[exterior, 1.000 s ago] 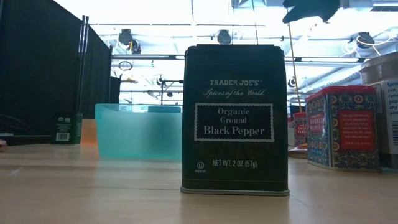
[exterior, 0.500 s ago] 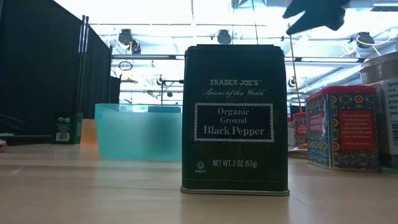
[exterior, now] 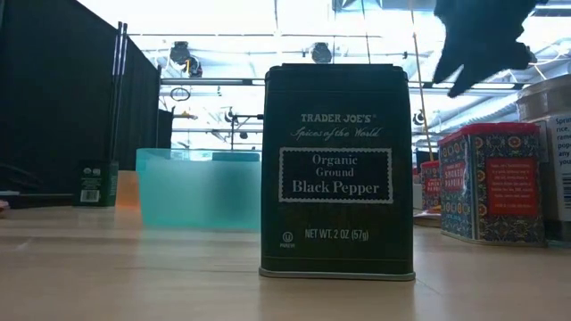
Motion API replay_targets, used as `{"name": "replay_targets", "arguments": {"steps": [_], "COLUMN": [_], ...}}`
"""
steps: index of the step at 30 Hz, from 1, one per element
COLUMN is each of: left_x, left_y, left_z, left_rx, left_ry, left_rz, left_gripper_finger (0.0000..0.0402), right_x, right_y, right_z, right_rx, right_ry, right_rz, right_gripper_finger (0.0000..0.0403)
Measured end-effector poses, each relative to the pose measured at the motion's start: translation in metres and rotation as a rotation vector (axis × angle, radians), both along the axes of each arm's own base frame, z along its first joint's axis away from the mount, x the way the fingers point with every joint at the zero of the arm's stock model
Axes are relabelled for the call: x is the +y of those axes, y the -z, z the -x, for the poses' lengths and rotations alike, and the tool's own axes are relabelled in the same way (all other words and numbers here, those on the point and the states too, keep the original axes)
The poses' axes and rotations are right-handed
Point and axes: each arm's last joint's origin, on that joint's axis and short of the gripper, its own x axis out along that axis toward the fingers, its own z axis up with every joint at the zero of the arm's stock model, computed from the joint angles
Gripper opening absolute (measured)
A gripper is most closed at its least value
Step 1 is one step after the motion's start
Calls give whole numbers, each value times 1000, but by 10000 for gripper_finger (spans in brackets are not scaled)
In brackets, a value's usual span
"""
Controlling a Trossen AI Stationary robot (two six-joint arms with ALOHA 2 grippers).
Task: Sort spices by type
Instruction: Put the top red spice can into the gray bin
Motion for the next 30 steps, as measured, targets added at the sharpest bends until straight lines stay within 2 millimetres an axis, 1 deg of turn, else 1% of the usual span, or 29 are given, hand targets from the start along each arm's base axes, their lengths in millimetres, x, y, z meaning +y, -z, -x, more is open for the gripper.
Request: {"name": "replay_targets", "arguments": {"steps": [4,8,14,17,22,26,30], "left_x": [1,2,3,3,3,3,4], "left_y": [-1,-1,-1,-1,-1,0,1], "left_z": [0,-1,-1,-1,-1,0,2], "left_rx": [-21,-34,-28,-24,-17,-7,15], "left_ry": [-12,-24,4,24,52,60,62], "left_rz": [-61,-98,-137,-160,-195,-208,-221], "left_gripper_finger": [79,79,79,79,79,79,79], "right_x": [-18,-35,-50,-56,-65,-72,-78], "right_y": [3,2,1,2,5,4,5], "right_z": [-6,-19,-49,-58,-63,-60,-54], "right_rx": [135,275,369,396,398,402,443], "right_ry": [33,42,-65,-118,-145,-86,-38], "right_rz": [-93,-156,-212,-246,-336,-358,-370], "right_gripper_finger": [233,233,233,233,233,235,255]}}
